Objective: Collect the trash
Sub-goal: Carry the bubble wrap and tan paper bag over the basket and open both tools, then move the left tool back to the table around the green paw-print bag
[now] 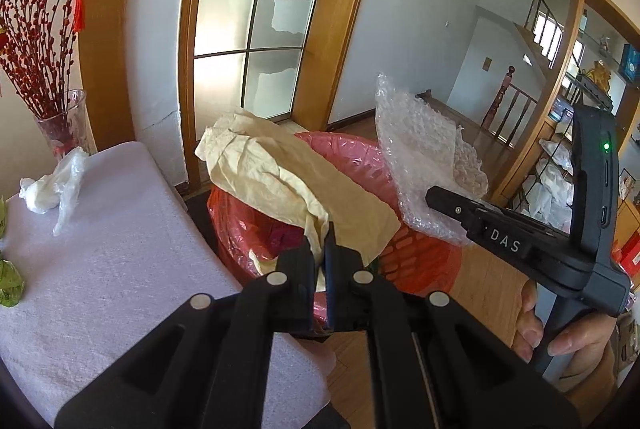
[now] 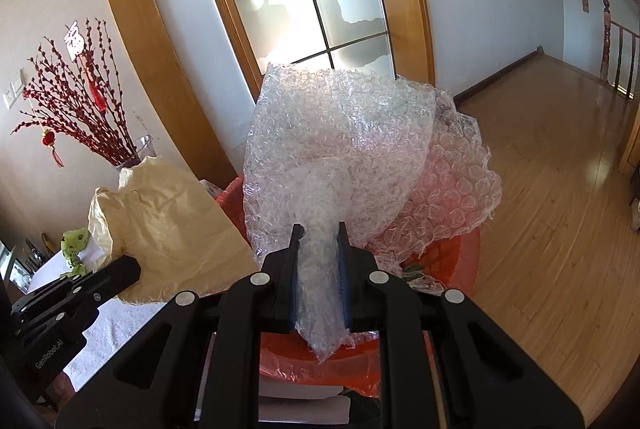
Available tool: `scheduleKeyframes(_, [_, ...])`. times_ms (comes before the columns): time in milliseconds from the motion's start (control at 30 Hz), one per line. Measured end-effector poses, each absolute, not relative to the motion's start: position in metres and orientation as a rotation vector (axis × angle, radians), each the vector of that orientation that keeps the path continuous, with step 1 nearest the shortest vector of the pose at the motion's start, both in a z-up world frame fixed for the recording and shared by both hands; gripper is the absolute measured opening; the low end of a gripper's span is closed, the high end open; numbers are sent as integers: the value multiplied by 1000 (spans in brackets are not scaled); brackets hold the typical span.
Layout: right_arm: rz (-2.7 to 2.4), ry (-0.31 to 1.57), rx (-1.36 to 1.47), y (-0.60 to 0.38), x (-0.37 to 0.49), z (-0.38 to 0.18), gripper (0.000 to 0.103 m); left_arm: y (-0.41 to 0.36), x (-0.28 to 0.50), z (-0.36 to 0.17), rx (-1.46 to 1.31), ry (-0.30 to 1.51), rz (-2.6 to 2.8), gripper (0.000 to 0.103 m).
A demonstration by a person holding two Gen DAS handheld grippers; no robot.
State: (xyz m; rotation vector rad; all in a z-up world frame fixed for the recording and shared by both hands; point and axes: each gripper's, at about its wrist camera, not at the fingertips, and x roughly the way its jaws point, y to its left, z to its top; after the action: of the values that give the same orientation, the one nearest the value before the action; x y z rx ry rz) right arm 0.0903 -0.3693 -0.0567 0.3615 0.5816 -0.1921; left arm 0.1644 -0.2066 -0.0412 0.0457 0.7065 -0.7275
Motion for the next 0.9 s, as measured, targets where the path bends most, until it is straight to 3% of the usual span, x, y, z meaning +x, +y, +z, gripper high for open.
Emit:
scheduleKeyframes(600, [-168, 592, 438, -398, 103, -69, 18, -235, 179, -64, 87, 752, -749, 7])
scheduleKeyframes(800, [-150, 590, 487, -409, 106, -76, 43, -234, 182, -68, 80, 763, -737, 31])
scheduleKeyframes(900, [-161, 588, 491, -410, 103, -78, 46, -227, 182, -70, 82, 770, -724, 35])
